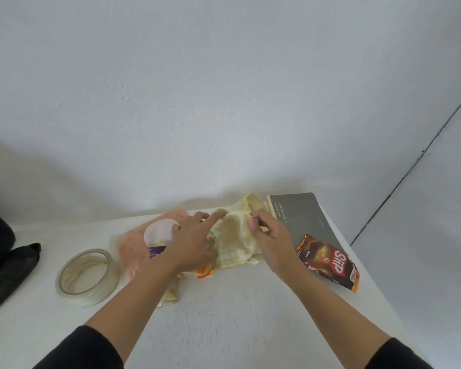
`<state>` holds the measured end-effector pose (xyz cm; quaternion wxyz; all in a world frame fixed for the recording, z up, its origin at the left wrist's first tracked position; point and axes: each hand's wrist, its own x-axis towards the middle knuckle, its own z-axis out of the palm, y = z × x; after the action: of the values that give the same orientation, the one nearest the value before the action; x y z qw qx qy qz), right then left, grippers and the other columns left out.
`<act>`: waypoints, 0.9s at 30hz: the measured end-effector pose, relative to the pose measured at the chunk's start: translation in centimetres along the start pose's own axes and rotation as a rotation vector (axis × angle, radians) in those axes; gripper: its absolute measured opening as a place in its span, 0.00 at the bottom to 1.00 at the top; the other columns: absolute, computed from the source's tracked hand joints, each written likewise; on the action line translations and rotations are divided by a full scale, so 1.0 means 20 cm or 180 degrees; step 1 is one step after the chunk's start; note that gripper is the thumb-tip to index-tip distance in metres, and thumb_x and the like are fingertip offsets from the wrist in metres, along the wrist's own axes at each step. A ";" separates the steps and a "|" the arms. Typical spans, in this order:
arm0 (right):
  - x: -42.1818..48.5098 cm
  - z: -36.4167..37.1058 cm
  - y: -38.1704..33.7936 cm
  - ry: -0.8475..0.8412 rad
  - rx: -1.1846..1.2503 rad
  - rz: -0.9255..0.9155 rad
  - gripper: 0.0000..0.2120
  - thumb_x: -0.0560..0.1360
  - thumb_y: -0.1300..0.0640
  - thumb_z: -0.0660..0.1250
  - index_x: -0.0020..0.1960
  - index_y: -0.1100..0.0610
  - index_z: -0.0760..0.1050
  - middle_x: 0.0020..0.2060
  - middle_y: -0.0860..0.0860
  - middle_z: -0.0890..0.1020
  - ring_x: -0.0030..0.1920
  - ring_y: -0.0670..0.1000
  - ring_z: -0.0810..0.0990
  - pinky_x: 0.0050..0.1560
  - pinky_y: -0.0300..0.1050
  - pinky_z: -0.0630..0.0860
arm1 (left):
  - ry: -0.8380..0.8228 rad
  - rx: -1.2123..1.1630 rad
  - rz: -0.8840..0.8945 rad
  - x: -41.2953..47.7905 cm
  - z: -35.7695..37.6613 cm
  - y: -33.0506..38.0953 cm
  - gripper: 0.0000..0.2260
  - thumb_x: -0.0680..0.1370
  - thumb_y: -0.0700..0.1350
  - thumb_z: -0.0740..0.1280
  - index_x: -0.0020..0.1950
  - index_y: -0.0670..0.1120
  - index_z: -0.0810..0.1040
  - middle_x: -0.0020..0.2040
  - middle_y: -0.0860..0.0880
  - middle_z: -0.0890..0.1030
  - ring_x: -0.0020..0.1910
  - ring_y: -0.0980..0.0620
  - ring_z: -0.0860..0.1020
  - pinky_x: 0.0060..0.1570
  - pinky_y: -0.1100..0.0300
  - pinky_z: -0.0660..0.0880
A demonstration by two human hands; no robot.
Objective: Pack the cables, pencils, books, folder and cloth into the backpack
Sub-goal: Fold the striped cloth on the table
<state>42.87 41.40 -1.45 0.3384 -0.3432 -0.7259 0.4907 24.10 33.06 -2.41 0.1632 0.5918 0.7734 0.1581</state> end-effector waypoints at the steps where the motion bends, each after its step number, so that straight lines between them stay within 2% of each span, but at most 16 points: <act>1: 0.00 0.00 -0.05 -0.0078 0.0376 0.0088 0.11 0.83 0.58 0.62 0.45 0.63 0.71 0.38 0.55 0.67 0.40 0.51 0.65 0.43 0.43 0.63 | 0.0112 -0.0224 0.0048 0.00 -0.01 0.01 0.32 0.75 0.56 0.70 0.77 0.66 0.61 0.69 0.55 0.67 0.69 0.49 0.66 0.67 0.45 0.63; 3: 0.01 0.00 -0.13 -0.0222 0.0905 0.0206 0.17 0.82 0.51 0.61 0.48 0.67 0.68 0.41 0.55 0.68 0.44 0.54 0.65 0.49 0.49 0.64 | 0.0351 -0.0700 0.0270 0.00 -0.03 0.04 0.28 0.74 0.66 0.67 0.72 0.60 0.71 0.67 0.56 0.72 0.67 0.52 0.69 0.68 0.47 0.67; 4: 0.02 0.00 -0.16 -0.0265 0.1110 0.0248 0.18 0.82 0.49 0.61 0.50 0.67 0.69 0.42 0.55 0.70 0.45 0.54 0.67 0.51 0.51 0.66 | 0.0445 -0.0917 0.0370 -0.01 -0.05 0.07 0.26 0.74 0.66 0.67 0.68 0.57 0.75 0.64 0.56 0.75 0.63 0.54 0.73 0.65 0.50 0.70; 7: 0.02 -0.02 -0.28 -0.0187 0.1796 0.0375 0.13 0.85 0.52 0.60 0.48 0.60 0.73 0.41 0.56 0.76 0.44 0.55 0.74 0.49 0.54 0.72 | 0.0477 -0.1692 0.0410 -0.05 -0.15 0.15 0.12 0.78 0.54 0.73 0.60 0.53 0.81 0.53 0.56 0.83 0.51 0.60 0.80 0.53 0.59 0.75; 9: 0.01 -0.05 -0.37 -0.0154 0.2219 0.0372 0.11 0.85 0.54 0.59 0.49 0.58 0.74 0.42 0.54 0.76 0.46 0.55 0.75 0.53 0.56 0.72 | 0.0330 -0.2306 0.0392 -0.10 -0.24 0.21 0.08 0.79 0.48 0.73 0.58 0.51 0.82 0.51 0.54 0.86 0.49 0.58 0.83 0.53 0.60 0.77; 11: 0.00 -0.07 -0.46 -0.0218 0.2607 0.0280 0.10 0.84 0.54 0.61 0.51 0.59 0.75 0.46 0.55 0.78 0.51 0.56 0.76 0.57 0.58 0.73 | 0.0331 -0.2694 0.0410 -0.16 -0.32 0.26 0.07 0.80 0.45 0.71 0.58 0.48 0.83 0.52 0.49 0.87 0.54 0.49 0.85 0.56 0.54 0.80; 13: -0.04 -0.09 -0.54 -0.0416 0.2643 0.0117 0.12 0.80 0.51 0.65 0.55 0.60 0.76 0.49 0.55 0.82 0.53 0.55 0.81 0.57 0.55 0.78 | 0.0533 -0.2956 0.0351 -0.21 -0.39 0.30 0.07 0.82 0.41 0.69 0.58 0.43 0.83 0.52 0.42 0.87 0.54 0.42 0.85 0.55 0.52 0.81; 16: -0.11 -0.09 -0.60 -0.0688 0.1651 -0.0152 0.19 0.71 0.53 0.77 0.60 0.57 0.78 0.52 0.53 0.85 0.54 0.54 0.85 0.56 0.51 0.81 | 0.0805 -0.3259 0.0232 -0.26 -0.47 0.34 0.08 0.81 0.38 0.68 0.58 0.34 0.79 0.54 0.33 0.83 0.52 0.40 0.85 0.50 0.54 0.82; 19: -0.16 -0.05 -0.60 -0.0562 0.0915 -0.0173 0.19 0.69 0.61 0.81 0.57 0.55 0.80 0.50 0.55 0.86 0.52 0.55 0.85 0.57 0.51 0.82 | 0.0865 -0.3508 0.0173 -0.34 -0.54 0.32 0.14 0.78 0.41 0.74 0.57 0.34 0.77 0.54 0.34 0.84 0.55 0.35 0.84 0.54 0.45 0.83; 22: -0.15 -0.01 -0.59 -0.0360 0.1036 -0.0185 0.07 0.74 0.62 0.76 0.49 0.59 0.79 0.42 0.57 0.81 0.46 0.55 0.80 0.52 0.52 0.77 | 0.0772 -0.3354 0.0144 -0.43 -0.62 0.26 0.25 0.69 0.46 0.82 0.59 0.37 0.77 0.56 0.36 0.84 0.56 0.34 0.83 0.62 0.36 0.78; 24: -0.14 0.00 -0.60 -0.0346 0.1474 -0.0054 0.04 0.77 0.62 0.70 0.51 0.60 0.77 0.44 0.55 0.80 0.48 0.55 0.78 0.52 0.52 0.73 | 0.0631 -0.3276 0.0088 -0.49 -0.67 0.19 0.27 0.64 0.45 0.85 0.57 0.40 0.78 0.55 0.39 0.85 0.56 0.36 0.84 0.63 0.38 0.78; 27: -0.13 0.01 -0.62 -0.0292 0.2068 0.0338 0.06 0.82 0.65 0.63 0.58 0.63 0.75 0.49 0.57 0.83 0.51 0.56 0.81 0.52 0.52 0.76 | 0.0517 -0.3212 0.0029 -0.58 -0.75 0.08 0.23 0.61 0.39 0.85 0.51 0.42 0.79 0.51 0.40 0.85 0.52 0.40 0.84 0.54 0.46 0.80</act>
<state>42.07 35.55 9.82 0.3710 -0.2322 -0.5271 0.7284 21.68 21.51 12.41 0.3674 0.4285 0.6083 0.5580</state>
